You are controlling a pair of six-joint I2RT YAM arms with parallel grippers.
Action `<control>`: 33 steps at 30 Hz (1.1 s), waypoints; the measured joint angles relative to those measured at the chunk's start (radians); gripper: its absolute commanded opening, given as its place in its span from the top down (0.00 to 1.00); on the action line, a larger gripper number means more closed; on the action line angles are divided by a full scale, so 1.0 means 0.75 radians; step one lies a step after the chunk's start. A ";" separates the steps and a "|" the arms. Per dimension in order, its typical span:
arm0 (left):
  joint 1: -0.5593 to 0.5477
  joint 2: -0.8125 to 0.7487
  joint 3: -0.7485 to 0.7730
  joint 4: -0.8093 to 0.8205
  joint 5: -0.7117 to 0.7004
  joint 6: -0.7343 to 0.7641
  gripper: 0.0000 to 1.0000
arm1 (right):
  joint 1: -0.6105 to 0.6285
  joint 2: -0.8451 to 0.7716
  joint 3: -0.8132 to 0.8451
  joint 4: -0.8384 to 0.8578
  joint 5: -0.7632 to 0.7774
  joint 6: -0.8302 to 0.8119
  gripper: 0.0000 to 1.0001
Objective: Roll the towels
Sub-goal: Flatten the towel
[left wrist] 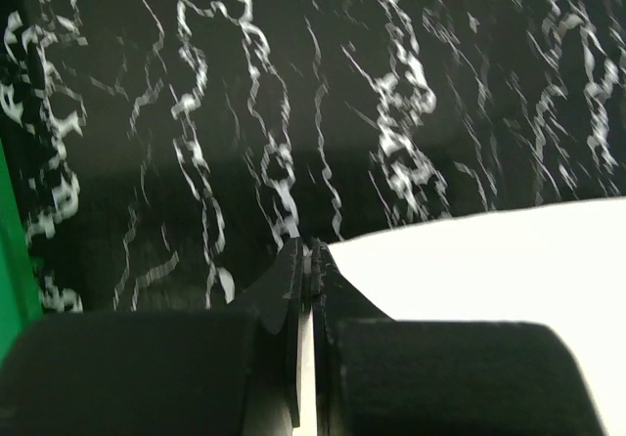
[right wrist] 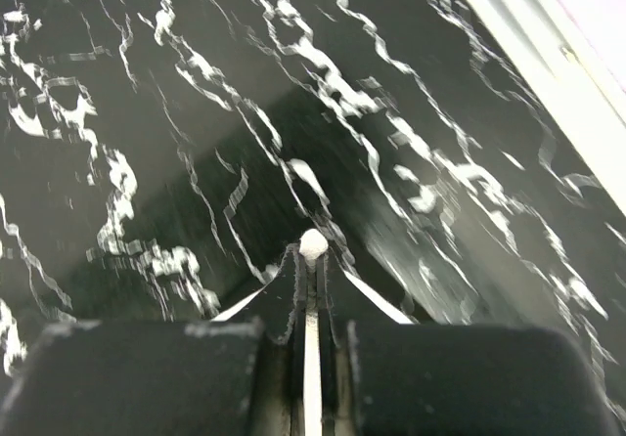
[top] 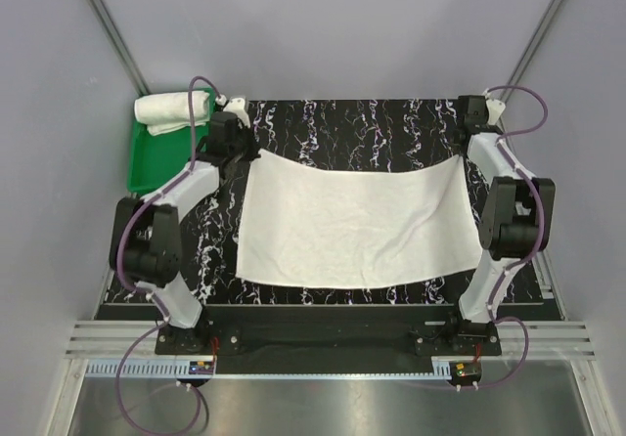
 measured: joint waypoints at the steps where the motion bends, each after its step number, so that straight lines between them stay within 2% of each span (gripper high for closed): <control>1: 0.009 0.053 0.045 0.010 -0.001 0.000 1.00 | 0.000 0.054 0.045 0.007 -0.003 -0.004 1.00; 7: 0.067 0.360 0.336 0.008 -0.001 0.003 1.00 | -0.007 0.286 0.299 0.011 0.000 -0.030 0.99; 9: 0.083 0.424 0.395 0.003 -0.001 0.007 1.00 | -0.015 0.350 0.389 -0.001 0.001 -0.033 0.85; 11: 0.098 0.474 0.442 -0.006 -0.001 0.012 1.00 | -0.024 0.406 0.468 -0.012 0.003 -0.038 0.64; 12: 0.106 0.498 0.468 -0.019 -0.001 0.015 1.00 | -0.028 0.434 0.504 -0.017 0.004 -0.042 0.38; 15: 0.127 0.568 0.554 -0.059 -0.010 0.022 1.00 | -0.035 0.513 0.614 -0.043 0.005 -0.064 0.14; 16: 0.133 0.595 0.600 -0.093 -0.012 0.023 0.99 | -0.036 0.540 0.657 -0.064 0.005 -0.069 0.09; 17: 0.138 0.618 0.638 -0.112 -0.012 0.023 0.88 | -0.038 0.562 0.688 -0.075 0.005 -0.072 0.07; 18: 0.144 0.641 0.680 -0.132 -0.012 0.023 0.54 | -0.038 0.570 0.701 -0.085 0.006 -0.075 0.05; 20: 0.157 0.665 0.745 -0.186 -0.005 0.020 0.32 | -0.038 0.570 0.702 -0.116 0.007 -0.076 0.02; 21: 0.162 0.665 0.755 -0.202 -0.002 0.019 0.11 | -0.038 0.564 0.700 -0.122 0.007 -0.077 0.02; 22: 0.166 0.657 0.759 -0.207 0.002 0.018 0.04 | -0.038 0.552 0.687 -0.127 0.007 -0.077 0.01; 25: 0.174 0.604 0.744 -0.237 0.004 -0.005 0.01 | -0.038 0.440 0.558 -0.139 0.008 -0.076 0.00; 28: 0.178 0.458 0.667 -0.276 0.000 -0.032 0.01 | -0.038 0.229 0.379 -0.165 0.009 -0.071 0.00; 33: 0.175 0.029 0.443 -0.328 -0.012 -0.112 0.02 | -0.049 -0.262 0.038 -0.176 0.004 -0.033 0.00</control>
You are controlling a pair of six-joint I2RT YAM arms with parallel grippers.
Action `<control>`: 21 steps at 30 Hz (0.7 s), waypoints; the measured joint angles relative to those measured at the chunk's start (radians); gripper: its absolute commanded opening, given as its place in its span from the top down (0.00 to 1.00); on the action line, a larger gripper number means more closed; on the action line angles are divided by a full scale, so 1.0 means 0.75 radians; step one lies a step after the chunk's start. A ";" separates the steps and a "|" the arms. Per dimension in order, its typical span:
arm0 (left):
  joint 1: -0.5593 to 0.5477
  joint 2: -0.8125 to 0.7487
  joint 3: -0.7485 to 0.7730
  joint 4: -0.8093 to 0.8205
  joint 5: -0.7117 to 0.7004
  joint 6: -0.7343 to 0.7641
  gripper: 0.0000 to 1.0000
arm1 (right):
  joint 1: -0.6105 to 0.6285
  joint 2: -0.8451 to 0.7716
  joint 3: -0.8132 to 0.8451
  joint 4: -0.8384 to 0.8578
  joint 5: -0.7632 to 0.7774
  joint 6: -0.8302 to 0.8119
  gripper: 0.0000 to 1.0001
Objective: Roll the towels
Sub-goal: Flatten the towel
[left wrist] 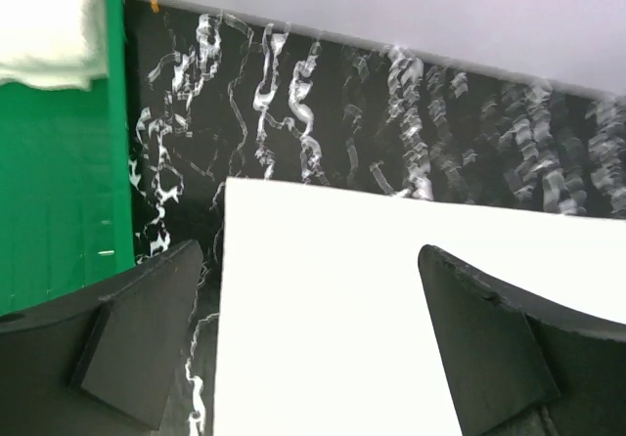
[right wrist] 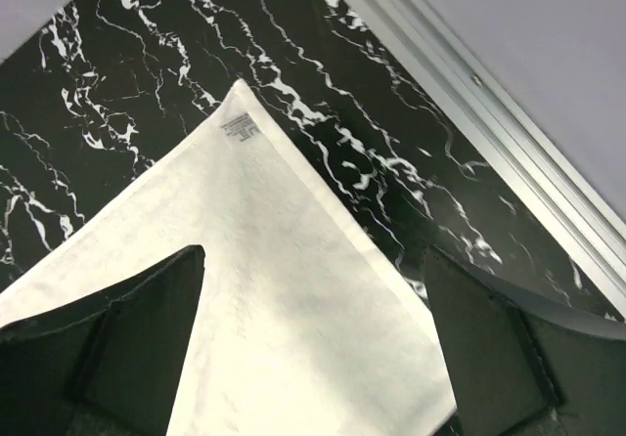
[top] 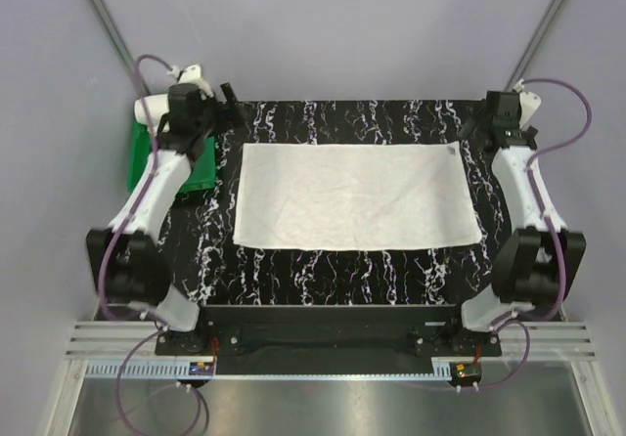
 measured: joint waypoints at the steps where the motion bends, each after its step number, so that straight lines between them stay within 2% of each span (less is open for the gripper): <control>1: -0.001 -0.091 -0.062 0.011 -0.002 -0.019 0.02 | -0.007 -0.072 -0.047 0.006 -0.010 0.014 0.00; 5: -0.002 -0.527 -0.415 0.014 0.010 -0.135 0.08 | -0.066 -0.345 -0.250 -0.036 -0.090 0.101 0.00; 8: -0.002 -0.760 -0.712 -0.006 0.034 -0.227 0.09 | -0.082 -0.465 -0.406 -0.068 -0.202 0.160 0.00; 15: -0.002 -1.036 -1.283 -0.135 0.101 -0.392 0.12 | -0.075 -0.679 -0.658 -0.169 -0.503 0.244 0.00; 21: -0.002 -1.093 -1.383 -0.148 0.102 -0.456 0.15 | -0.074 -0.752 -0.678 -0.210 -0.607 0.252 0.01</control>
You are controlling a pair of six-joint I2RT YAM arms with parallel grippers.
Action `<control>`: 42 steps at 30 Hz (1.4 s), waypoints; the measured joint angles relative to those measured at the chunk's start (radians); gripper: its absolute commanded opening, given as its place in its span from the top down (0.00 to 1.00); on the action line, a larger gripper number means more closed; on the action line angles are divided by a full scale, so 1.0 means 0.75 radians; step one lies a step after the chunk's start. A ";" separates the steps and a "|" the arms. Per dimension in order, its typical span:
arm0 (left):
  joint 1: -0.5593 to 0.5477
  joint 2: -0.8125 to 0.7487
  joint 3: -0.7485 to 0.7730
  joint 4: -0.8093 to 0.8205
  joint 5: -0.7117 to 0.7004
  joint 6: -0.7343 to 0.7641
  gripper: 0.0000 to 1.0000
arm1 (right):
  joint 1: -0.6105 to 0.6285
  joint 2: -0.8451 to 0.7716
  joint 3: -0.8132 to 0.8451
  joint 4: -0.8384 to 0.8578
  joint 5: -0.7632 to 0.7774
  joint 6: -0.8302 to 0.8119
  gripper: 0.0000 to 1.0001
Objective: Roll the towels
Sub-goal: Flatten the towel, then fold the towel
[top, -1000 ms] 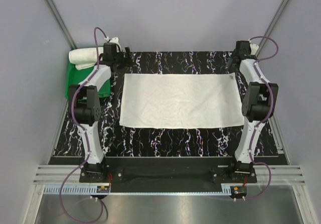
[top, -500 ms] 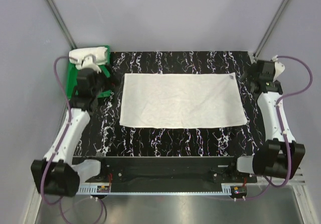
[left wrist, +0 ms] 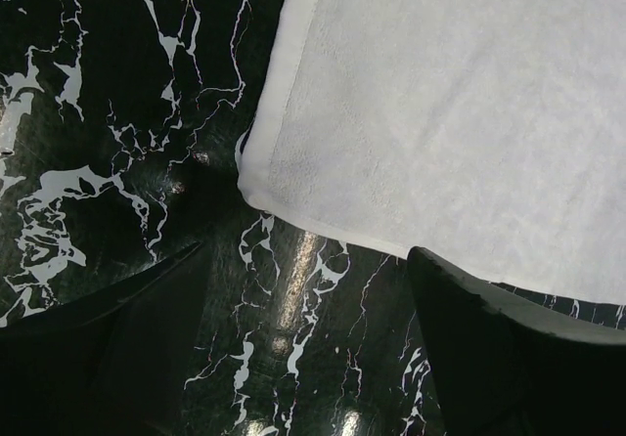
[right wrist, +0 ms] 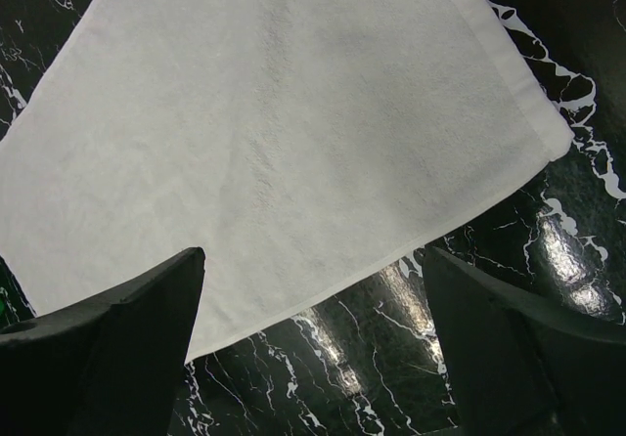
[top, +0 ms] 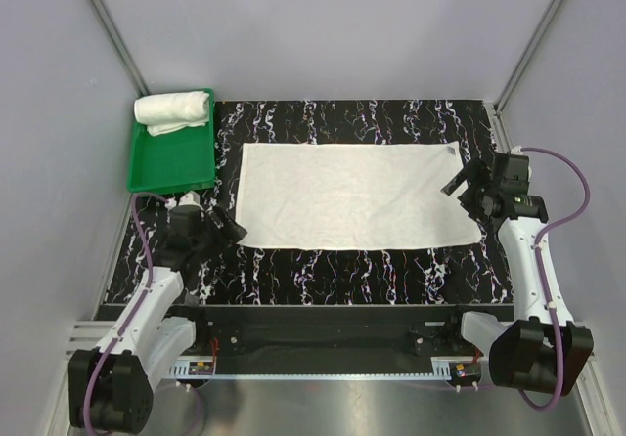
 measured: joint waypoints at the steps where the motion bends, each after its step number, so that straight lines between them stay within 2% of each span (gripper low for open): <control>1: 0.000 0.013 0.000 0.005 -0.002 -0.007 0.16 | 0.000 0.001 0.000 -0.006 -0.003 -0.001 0.00; 10: 0.000 0.187 -0.025 0.068 -0.010 -0.032 0.19 | 0.000 0.015 -0.008 -0.021 -0.006 -0.005 0.00; 20: 0.000 0.315 -0.086 0.289 0.031 -0.063 0.55 | 0.000 0.049 -0.008 -0.021 0.025 -0.007 0.00; 24: 0.000 0.378 -0.086 0.352 0.053 -0.065 0.75 | -0.003 0.083 -0.008 -0.019 0.073 -0.011 0.01; 25: 0.000 0.390 -0.086 0.361 0.058 -0.065 0.83 | -0.008 0.093 -0.008 -0.019 0.081 -0.011 0.00; 29: 0.000 0.408 -0.086 0.378 0.083 -0.053 0.95 | -0.066 0.124 -0.020 -0.010 0.107 -0.012 0.00; 32: 0.000 0.408 -0.084 0.395 0.091 -0.039 0.97 | -0.168 0.152 -0.048 0.012 0.111 -0.012 0.01; 38: 0.000 0.407 -0.084 0.417 0.109 -0.028 0.98 | -0.449 0.329 -0.141 0.100 0.003 -0.008 0.19; 42: 0.000 0.405 -0.085 0.453 0.122 -0.024 0.98 | -0.529 0.478 -0.190 0.155 -0.049 0.010 0.28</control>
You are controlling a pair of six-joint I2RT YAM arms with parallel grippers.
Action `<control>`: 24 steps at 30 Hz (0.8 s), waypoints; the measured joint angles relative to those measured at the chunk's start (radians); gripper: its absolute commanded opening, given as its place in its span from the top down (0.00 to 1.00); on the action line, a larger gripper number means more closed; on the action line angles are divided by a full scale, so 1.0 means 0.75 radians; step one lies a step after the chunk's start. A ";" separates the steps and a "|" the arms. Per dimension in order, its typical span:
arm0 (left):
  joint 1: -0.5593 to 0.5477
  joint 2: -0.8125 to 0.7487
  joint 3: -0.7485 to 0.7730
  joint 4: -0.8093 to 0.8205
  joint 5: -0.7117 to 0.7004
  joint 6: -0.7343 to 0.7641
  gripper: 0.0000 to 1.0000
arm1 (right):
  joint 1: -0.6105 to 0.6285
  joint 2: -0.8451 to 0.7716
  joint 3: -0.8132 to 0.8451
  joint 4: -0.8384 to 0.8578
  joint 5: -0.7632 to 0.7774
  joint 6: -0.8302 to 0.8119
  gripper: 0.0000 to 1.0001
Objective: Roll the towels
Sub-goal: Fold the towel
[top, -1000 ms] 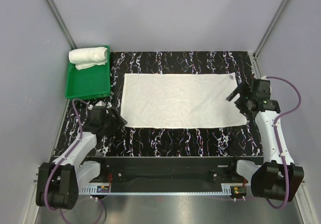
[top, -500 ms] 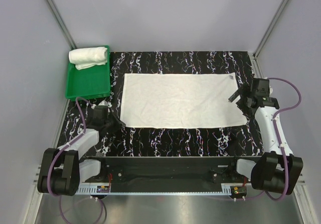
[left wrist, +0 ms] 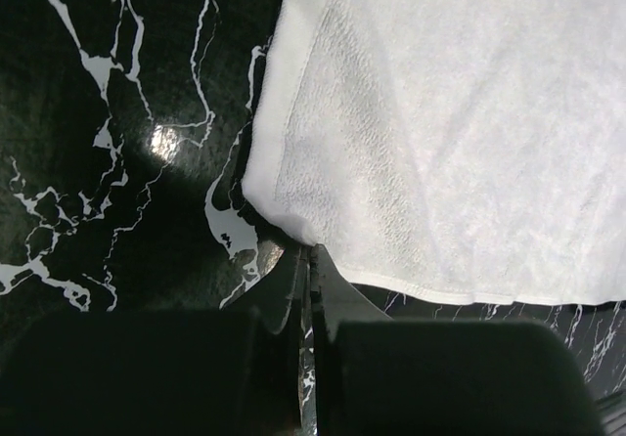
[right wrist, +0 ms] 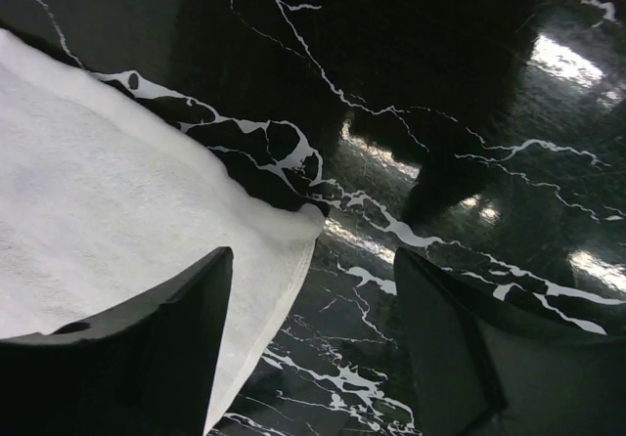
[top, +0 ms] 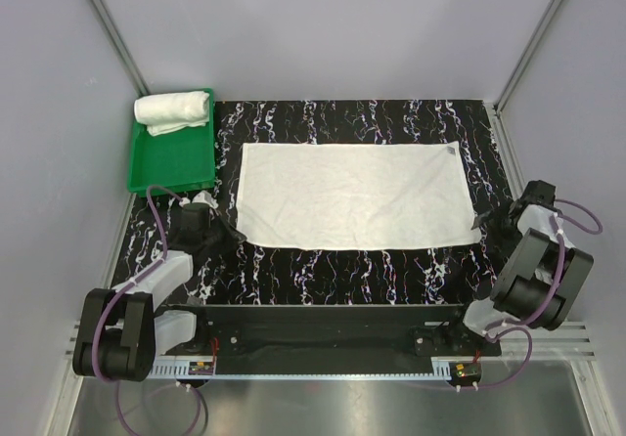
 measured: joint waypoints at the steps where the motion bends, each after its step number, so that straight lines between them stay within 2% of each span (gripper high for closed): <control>1: 0.000 -0.001 0.000 0.011 0.003 0.001 0.98 | -0.002 0.032 -0.002 0.008 -0.009 0.003 0.30; 10: 0.000 0.001 0.000 0.061 0.025 0.001 0.99 | -0.002 0.150 0.020 0.098 -0.017 0.010 0.47; 14: 0.000 0.023 0.000 0.101 0.042 0.000 1.00 | -0.002 0.186 0.038 0.144 -0.023 0.022 0.61; 15: 0.000 0.033 0.000 0.107 0.048 0.000 1.00 | -0.002 0.194 0.042 0.156 -0.027 0.026 0.68; 19: 0.000 0.062 0.000 0.120 0.062 0.000 1.00 | -0.003 0.212 0.044 0.188 -0.047 0.030 0.81; 24: 0.000 0.065 0.000 0.126 0.070 0.000 1.00 | -0.004 0.216 0.041 0.199 -0.053 0.025 0.92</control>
